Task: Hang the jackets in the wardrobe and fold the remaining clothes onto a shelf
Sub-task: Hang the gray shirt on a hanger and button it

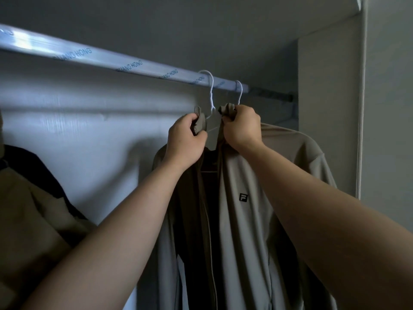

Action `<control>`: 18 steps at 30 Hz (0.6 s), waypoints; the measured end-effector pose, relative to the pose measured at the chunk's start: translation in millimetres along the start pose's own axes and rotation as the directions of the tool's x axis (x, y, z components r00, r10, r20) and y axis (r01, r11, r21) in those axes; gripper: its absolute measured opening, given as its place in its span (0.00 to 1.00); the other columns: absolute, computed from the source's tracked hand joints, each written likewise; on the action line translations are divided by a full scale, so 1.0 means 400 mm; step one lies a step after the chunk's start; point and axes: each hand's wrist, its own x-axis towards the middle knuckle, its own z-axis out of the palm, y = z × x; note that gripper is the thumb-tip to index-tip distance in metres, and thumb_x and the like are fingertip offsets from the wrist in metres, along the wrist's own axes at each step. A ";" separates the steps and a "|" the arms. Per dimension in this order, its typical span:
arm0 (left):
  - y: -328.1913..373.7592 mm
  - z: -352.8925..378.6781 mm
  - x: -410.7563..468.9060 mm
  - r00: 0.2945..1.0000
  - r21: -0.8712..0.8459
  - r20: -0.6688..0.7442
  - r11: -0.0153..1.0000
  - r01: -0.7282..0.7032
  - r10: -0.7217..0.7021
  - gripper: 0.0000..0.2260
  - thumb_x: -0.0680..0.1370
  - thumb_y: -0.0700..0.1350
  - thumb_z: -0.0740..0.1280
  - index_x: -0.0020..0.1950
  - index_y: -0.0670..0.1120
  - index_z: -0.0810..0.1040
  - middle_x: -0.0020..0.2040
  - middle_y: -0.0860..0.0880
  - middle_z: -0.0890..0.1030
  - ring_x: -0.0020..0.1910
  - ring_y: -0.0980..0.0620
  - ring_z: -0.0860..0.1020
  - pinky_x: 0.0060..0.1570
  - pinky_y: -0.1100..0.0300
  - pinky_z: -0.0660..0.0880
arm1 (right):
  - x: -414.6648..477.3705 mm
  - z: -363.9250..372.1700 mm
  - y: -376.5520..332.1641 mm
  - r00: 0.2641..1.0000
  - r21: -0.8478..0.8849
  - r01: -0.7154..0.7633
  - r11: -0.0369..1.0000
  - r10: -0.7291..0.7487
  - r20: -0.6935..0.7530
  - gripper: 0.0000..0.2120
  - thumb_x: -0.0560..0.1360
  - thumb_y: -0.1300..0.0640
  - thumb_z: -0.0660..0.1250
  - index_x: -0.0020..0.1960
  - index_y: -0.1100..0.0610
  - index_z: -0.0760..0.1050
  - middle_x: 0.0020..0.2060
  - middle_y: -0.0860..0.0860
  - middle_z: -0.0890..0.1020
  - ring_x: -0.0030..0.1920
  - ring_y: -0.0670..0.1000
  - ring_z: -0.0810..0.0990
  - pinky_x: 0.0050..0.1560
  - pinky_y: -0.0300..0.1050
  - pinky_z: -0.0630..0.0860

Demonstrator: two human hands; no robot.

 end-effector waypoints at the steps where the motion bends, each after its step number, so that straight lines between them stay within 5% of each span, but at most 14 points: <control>1: -0.004 0.005 -0.009 1.000 0.000 0.000 1.000 0.004 -0.004 0.12 0.72 0.42 0.66 0.55 0.50 0.80 0.44 0.54 0.81 0.38 0.57 0.76 0.36 0.73 0.66 | -0.005 0.000 0.008 1.000 -0.005 -0.011 1.000 0.011 0.010 0.06 0.78 0.59 0.66 0.44 0.50 0.75 0.47 0.54 0.84 0.53 0.57 0.81 0.45 0.41 0.67; 6: 0.009 0.022 -0.044 0.999 0.064 -0.033 0.997 -0.033 0.035 0.19 0.73 0.40 0.69 0.64 0.44 0.79 0.55 0.52 0.78 0.51 0.56 0.76 0.51 0.72 0.69 | -0.014 -0.021 0.023 1.000 -0.032 0.012 0.999 -0.012 0.009 0.01 0.77 0.58 0.67 0.48 0.55 0.77 0.49 0.55 0.84 0.53 0.59 0.80 0.46 0.43 0.70; 10: 0.009 0.026 -0.075 0.996 0.046 -0.084 0.999 0.003 0.001 0.23 0.72 0.42 0.71 0.67 0.43 0.77 0.60 0.52 0.74 0.56 0.57 0.73 0.58 0.68 0.68 | -0.050 -0.036 0.021 1.000 -0.128 0.020 0.992 -0.020 -0.003 0.19 0.76 0.57 0.68 0.66 0.58 0.71 0.61 0.57 0.76 0.58 0.62 0.77 0.56 0.52 0.74; 13: -0.009 0.031 -0.127 0.996 0.048 -0.086 0.999 0.006 -0.002 0.28 0.70 0.44 0.74 0.70 0.44 0.75 0.61 0.53 0.72 0.59 0.58 0.71 0.60 0.71 0.66 | -0.101 -0.037 0.033 1.000 -0.105 0.004 0.994 -0.006 -0.018 0.25 0.75 0.57 0.70 0.69 0.55 0.67 0.65 0.56 0.70 0.58 0.62 0.77 0.55 0.52 0.73; 18: -0.034 0.023 -0.179 0.998 0.069 -0.021 0.996 0.061 -0.060 0.34 0.70 0.40 0.77 0.75 0.41 0.70 0.65 0.45 0.75 0.62 0.45 0.77 0.66 0.47 0.75 | -0.179 -0.038 0.057 0.994 0.032 0.035 0.999 -0.031 -0.108 0.28 0.71 0.62 0.72 0.69 0.54 0.67 0.67 0.54 0.64 0.48 0.48 0.70 0.51 0.41 0.70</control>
